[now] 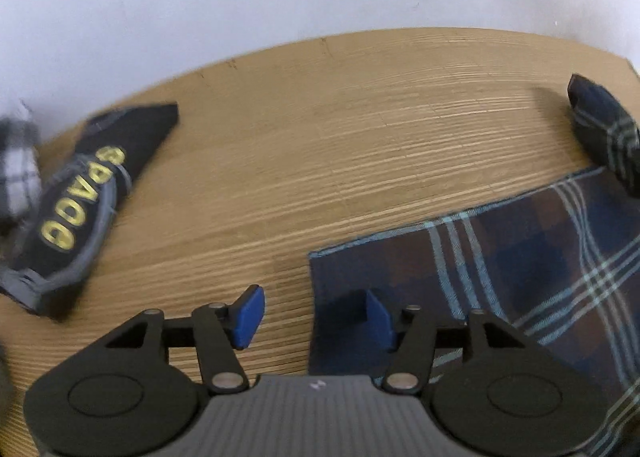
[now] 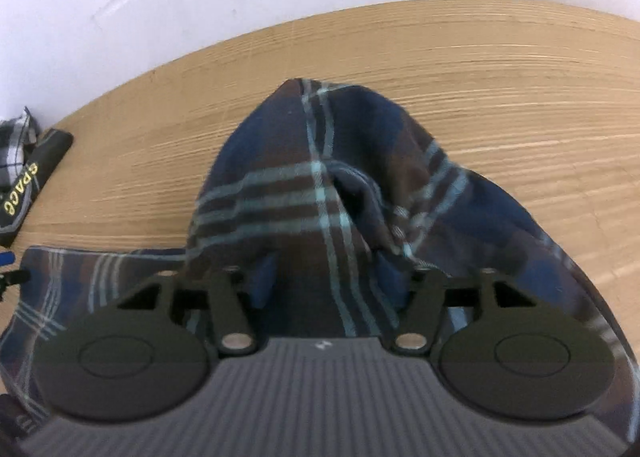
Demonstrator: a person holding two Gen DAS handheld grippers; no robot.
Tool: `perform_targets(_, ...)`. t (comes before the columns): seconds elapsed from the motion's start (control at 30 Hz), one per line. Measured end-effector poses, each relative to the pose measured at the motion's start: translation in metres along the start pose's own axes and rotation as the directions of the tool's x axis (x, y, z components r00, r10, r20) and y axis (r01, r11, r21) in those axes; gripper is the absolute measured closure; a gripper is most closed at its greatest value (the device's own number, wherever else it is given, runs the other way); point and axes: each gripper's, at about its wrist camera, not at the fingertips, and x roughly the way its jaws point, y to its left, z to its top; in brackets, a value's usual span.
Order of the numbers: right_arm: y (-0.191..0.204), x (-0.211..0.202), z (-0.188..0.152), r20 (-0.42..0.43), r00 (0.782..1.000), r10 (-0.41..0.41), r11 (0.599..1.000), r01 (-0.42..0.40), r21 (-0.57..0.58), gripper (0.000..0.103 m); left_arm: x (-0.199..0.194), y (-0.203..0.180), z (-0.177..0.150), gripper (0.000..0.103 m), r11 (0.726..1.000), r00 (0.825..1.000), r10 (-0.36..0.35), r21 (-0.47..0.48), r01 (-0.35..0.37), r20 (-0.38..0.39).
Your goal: Fold clothes
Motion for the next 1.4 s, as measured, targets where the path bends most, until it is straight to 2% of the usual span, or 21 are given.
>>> perform_targets(0.03, 0.001, 0.003, 0.001, 0.004, 1.0, 0.004, 1.0, -0.004, -0.016, 0.027, 0.005, -0.001, 0.001, 0.042, 1.0, 1.0, -0.009, -0.003, 0.009, -0.006)
perform_targets(0.13, 0.006, 0.01, 0.006, -0.001, 1.0, 0.024, 0.998, -0.024, -0.055, 0.017, 0.02, -0.004, 0.004, 0.039, 0.999, 0.999, -0.036, -0.03, 0.036, -0.023)
perform_targets(0.2, 0.006, 0.012, 0.008, -0.001, 0.999, 0.034, 0.997, -0.034, -0.074, 0.015, 0.022, -0.005, 0.005, 0.039, 0.996, 0.999, -0.049, -0.07, 0.049, -0.005)
perform_targets(0.23, 0.005, 0.013, 0.008, 0.005, 0.999, 0.039, 0.996, -0.038, -0.077, 0.015, 0.024, -0.004, 0.006, 0.042, 0.994, 0.998, -0.06, -0.09, 0.059, -0.002)
perform_targets(0.27, 0.004, 0.014, 0.009, 0.012, 0.999, 0.044, 0.996, -0.043, -0.078, 0.015, 0.025, -0.003, 0.007, 0.054, 0.991, 0.997, -0.076, -0.107, 0.076, 0.004)
perform_targets(0.3, 0.003, 0.014, 0.009, 0.021, 0.999, 0.05, 0.996, -0.048, -0.074, 0.018, 0.024, -0.003, 0.008, 0.063, 0.99, 0.996, -0.086, -0.115, 0.086, 0.009)
perform_targets(0.33, 0.002, 0.013, 0.009, 0.032, 0.998, 0.056, 0.996, -0.054, -0.068, 0.033, 0.022, -0.006, 0.008, 0.084, 0.99, 0.996, -0.086, -0.109, 0.087, 0.015)
perform_targets(0.37, 0.001, 0.013, 0.01, 0.036, 0.996, 0.077, 0.995, -0.075, -0.06, 0.047, 0.02, -0.007, 0.008, 0.092, 0.99, 0.996, -0.086, -0.107, 0.088, 0.023)
perform_targets(0.4, -0.003, 0.011, 0.012, 0.044, 0.994, 0.101, 0.995, -0.1, -0.031, 0.074, 0.017, -0.007, 0.008, 0.093, 0.99, 0.996, -0.083, -0.114, 0.087, 0.037)
perform_targets(0.43, -0.008, 0.008, 0.014, 0.058, 0.991, 0.121, 0.993, -0.121, 0.01, 0.08, 0.013, -0.006, 0.007, 0.093, 0.989, 0.995, -0.08, -0.124, 0.086, 0.055)
perform_targets(0.57, -0.02, -0.02, 0.021, 0.164, 0.972, 0.169, 0.977, -0.188, 0.103, 0.086, -0.01, -0.001, 0.006, 0.093, 0.981, 0.988, -0.08, -0.166, 0.101, 0.131)
perform_targets(0.63, -0.026, -0.044, 0.024, 0.241, 0.949, 0.202, 0.958, -0.243, 0.154, 0.097, -0.021, -0.001, 0.006, 0.093, 0.983, 0.984, -0.078, -0.155, 0.103, 0.158)
perform_targets(0.73, -0.037, -0.078, 0.032, 0.329, 0.911, 0.25, 0.917, -0.332, 0.222, 0.097, -0.035, -0.007, 0.005, 0.093, 0.989, 0.98, -0.074, -0.114, 0.096, 0.185)
perform_targets(0.83, -0.034, -0.108, 0.028, 0.351, 0.902, 0.251, 0.923, -0.332, 0.194, 0.097, -0.046, -0.01, 0.003, 0.093, 0.989, 0.974, -0.079, -0.106, 0.103, 0.211)
perform_targets(0.93, -0.022, -0.138, 0.015, 0.387, 0.886, 0.254, 0.918, -0.347, 0.192, 0.097, -0.065, -0.013, -0.003, 0.093, 0.989, 0.965, -0.087, -0.098, 0.114, 0.249)
perform_targets(1.07, -0.018, -0.203, -0.016, 0.479, 0.839, 0.259, 0.913, -0.374, 0.162, 0.097, -0.105, -0.025, -0.021, 0.095, 0.994, 0.952, -0.076, -0.052, 0.096, 0.296)
perform_targets(1.17, -0.015, -0.256, -0.047, 0.514, 0.822, 0.244, 0.92, -0.364, 0.145, 0.097, -0.13, -0.031, -0.042, 0.095, 0.995, 0.949, -0.084, -0.032, 0.098, 0.304)
perform_targets(1.27, -0.007, -0.297, -0.092, 0.495, 0.841, 0.219, 0.934, -0.328, 0.143, 0.097, -0.141, -0.039, -0.068, 0.095, 0.996, 0.959, -0.083, -0.018, 0.091, 0.27)
perform_targets(1.4, 0.001, -0.313, -0.155, 0.398, 0.9, 0.178, 0.935, -0.281, 0.216, 0.096, -0.131, -0.041, -0.102, 0.095, 0.993, 0.98, -0.081, -0.067, 0.095, 0.181)
